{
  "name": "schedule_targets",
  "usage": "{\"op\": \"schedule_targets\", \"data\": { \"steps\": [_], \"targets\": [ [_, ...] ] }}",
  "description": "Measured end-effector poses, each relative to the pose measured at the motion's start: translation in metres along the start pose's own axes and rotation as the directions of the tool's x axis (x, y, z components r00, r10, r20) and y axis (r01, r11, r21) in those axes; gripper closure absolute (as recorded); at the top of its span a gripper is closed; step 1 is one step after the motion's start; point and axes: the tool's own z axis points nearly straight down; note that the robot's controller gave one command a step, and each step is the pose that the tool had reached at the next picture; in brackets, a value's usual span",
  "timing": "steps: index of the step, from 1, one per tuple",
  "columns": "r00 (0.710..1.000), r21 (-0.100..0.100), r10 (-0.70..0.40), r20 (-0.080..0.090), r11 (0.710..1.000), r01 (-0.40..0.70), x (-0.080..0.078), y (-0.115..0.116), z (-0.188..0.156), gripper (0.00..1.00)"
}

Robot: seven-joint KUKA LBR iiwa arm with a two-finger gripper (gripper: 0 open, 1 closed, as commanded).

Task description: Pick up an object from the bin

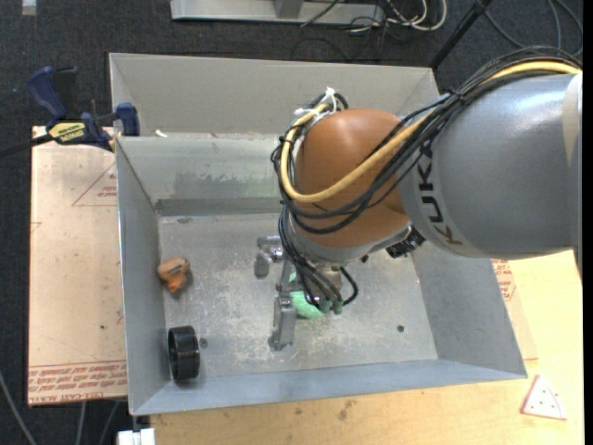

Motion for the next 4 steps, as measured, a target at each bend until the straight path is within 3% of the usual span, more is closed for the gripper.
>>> {"op": "schedule_targets", "data": {
  "steps": [1, 2, 3, 4],
  "targets": [
    [1.0, -0.001, 0.004, 0.008, 1.0, -0.004, -0.002, -0.001, -0.004, 0.0],
    [1.0, -0.003, 0.009, 0.013, 1.0, -0.009, -0.016, -0.054, 0.062, 0.0],
    [0.949, 0.001, -0.315, 0.01, 0.949, 0.315, -0.04, -0.113, 0.067, 0.0],
    [0.991, 0.0, -0.135, 0.009, 0.991, 0.135, -0.048, -0.124, 0.093, 0.0]
  ]
}}
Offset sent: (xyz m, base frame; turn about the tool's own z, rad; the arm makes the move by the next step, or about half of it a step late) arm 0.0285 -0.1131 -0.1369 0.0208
